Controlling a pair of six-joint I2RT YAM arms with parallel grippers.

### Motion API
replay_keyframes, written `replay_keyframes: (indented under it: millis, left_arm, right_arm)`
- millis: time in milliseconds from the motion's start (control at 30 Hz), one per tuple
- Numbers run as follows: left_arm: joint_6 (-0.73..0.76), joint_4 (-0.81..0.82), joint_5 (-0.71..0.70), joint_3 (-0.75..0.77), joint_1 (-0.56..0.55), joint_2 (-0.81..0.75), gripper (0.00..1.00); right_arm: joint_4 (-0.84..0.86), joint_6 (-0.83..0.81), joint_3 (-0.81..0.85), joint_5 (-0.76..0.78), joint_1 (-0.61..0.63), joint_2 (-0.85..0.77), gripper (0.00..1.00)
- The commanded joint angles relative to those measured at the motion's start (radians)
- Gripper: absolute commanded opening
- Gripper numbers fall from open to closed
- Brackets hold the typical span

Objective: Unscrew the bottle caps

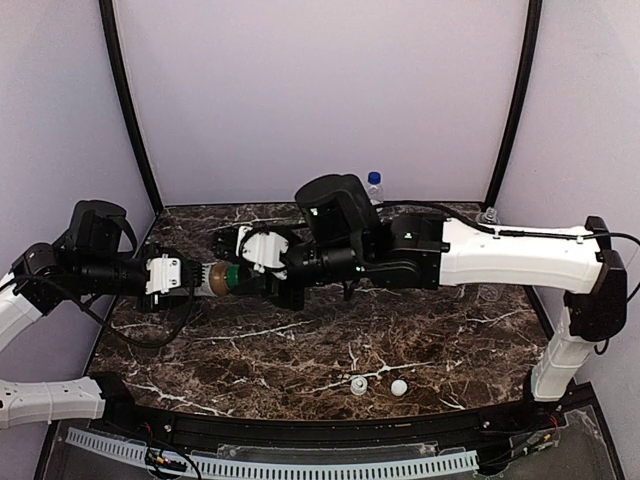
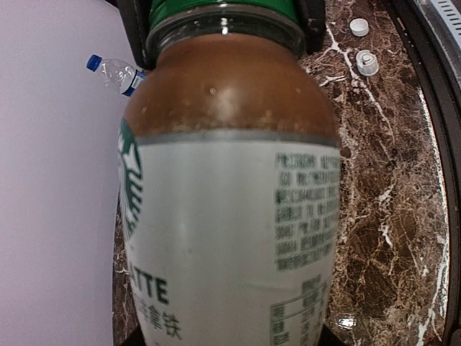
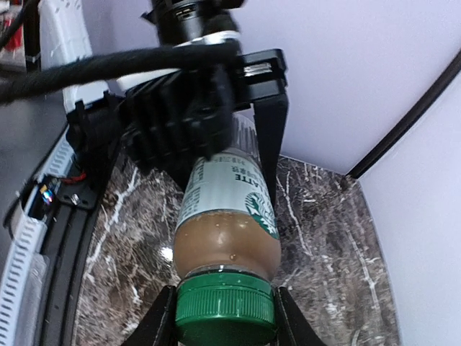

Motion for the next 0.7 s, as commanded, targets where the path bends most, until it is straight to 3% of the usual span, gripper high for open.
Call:
replay_keyframes:
  millis: [0, 100, 300, 433, 600, 633, 667]
  left_arm:
    - [-0.077, -0.122, 0.287, 0.037, -0.016, 0.011, 0.45]
    - [-0.066, -0.132, 0.301, 0.035, -0.016, 0.006, 0.45]
    - [-0.06, -0.131, 0.306, 0.026, -0.016, 0.003, 0.45]
    - [-0.063, -0.133, 0.3, 0.026, -0.016, 0.001, 0.45]
    - [-0.085, -0.111, 0.288, 0.022, -0.016, -0.006, 0.45]
    - [-0.094, -0.105, 0.28, 0.019, -0.016, -0.009, 0.45]
    - [-0.098, -0.094, 0.277, 0.016, -0.016, -0.012, 0.45]
  right_arm:
    - [0.01, -0.588, -0.053, 0.15, 0.135, -0.019, 0.0]
    - [0.094, -0.83, -0.13, 0.303, 0.18, -0.04, 0.0]
    - [0.207, -1.161, -0.242, 0.408, 0.195, -0.065, 0.0]
    - [0.277, -1.247, -0.255, 0.467, 0.2, -0.053, 0.0]
    - [0.37, -1.218, -0.288, 0.475, 0.2, -0.056, 0.01]
    - [0.386, -1.193, -0.291, 0.486, 0.199, -0.053, 0.17]
    - [0.388, -1.151, -0.285, 0.497, 0.198, -0.05, 0.48]
